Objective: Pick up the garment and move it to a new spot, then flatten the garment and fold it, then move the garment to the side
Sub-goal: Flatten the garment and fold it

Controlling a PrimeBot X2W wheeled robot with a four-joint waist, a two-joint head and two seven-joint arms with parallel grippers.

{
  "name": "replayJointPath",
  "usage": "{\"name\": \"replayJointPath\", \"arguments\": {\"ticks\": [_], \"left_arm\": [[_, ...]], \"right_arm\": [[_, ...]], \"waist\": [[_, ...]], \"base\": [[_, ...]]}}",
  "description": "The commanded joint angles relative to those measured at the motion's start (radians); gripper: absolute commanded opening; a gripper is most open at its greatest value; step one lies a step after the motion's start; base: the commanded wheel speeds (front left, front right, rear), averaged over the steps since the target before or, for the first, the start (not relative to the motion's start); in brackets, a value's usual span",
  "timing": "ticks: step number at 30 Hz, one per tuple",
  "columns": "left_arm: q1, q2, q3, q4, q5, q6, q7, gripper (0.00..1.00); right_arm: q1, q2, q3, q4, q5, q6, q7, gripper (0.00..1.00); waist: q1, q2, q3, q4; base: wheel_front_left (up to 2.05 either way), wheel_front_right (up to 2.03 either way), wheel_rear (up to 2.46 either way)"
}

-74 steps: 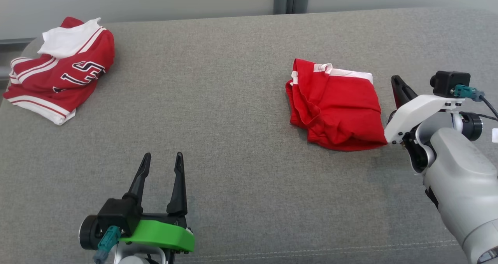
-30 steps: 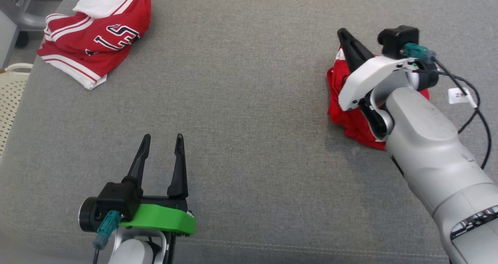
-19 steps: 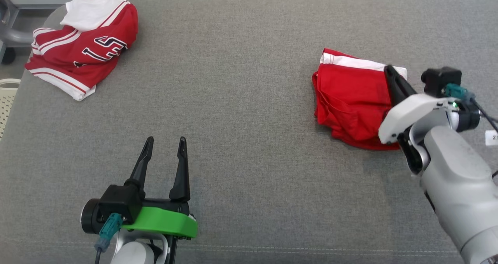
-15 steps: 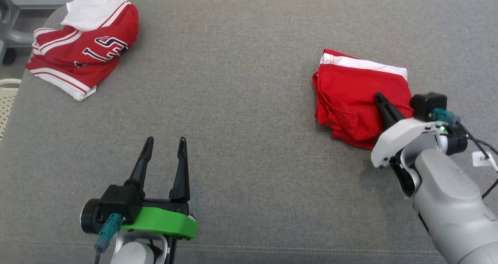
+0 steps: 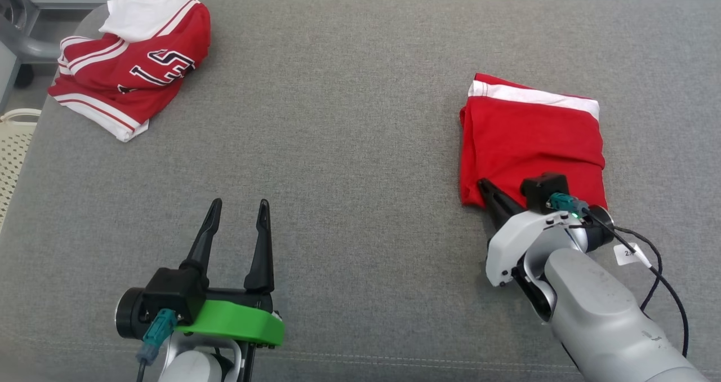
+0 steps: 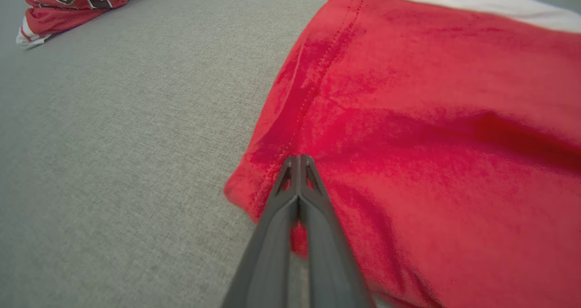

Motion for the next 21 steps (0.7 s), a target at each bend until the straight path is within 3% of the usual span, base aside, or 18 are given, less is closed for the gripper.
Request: {"name": "replayJointPath", "arguments": {"ticks": [1, 11, 18, 19, 21], "left_arm": [[0.006, 0.009, 0.002, -0.003, -0.006, 0.006, 0.000, 1.00], [0.019, 0.014, -0.002, -0.007, -0.008, 0.015, 0.003, 1.00], [0.045, 0.024, 0.005, -0.012, -0.016, 0.026, 0.004, 1.00], [0.049, 0.025, 0.005, -0.013, -0.017, 0.028, 0.004, 1.00], [0.059, 0.026, 0.004, -0.015, -0.020, 0.030, 0.006, 1.00]], "right_arm": [[0.017, 0.000, 0.004, 0.004, 0.005, 0.000, -0.004, 0.00], [0.007, 0.014, 0.075, 0.030, 0.028, 0.000, -0.004, 0.00], [0.033, -0.027, 0.090, -0.150, 0.010, 0.000, -0.004, 0.00], [0.039, -0.036, 0.080, -0.181, 0.001, 0.000, -0.004, 0.03], [0.052, -0.052, 0.054, -0.231, -0.014, 0.000, -0.004, 0.34]], "waist": [[0.0001, 0.0000, -0.003, 0.003], [0.0001, 0.0000, -0.017, 0.003], [0.0001, 0.0000, -0.058, -0.037], [0.0001, 0.0000, -0.065, -0.044], [0.0001, 0.0000, -0.077, -0.059]], "base": [[0.00, 0.00, 0.00], [0.00, 0.00, 0.00], [0.00, 0.00, 0.00], [0.00, 0.00, 0.00], [0.00, 0.00, 0.00]]}}
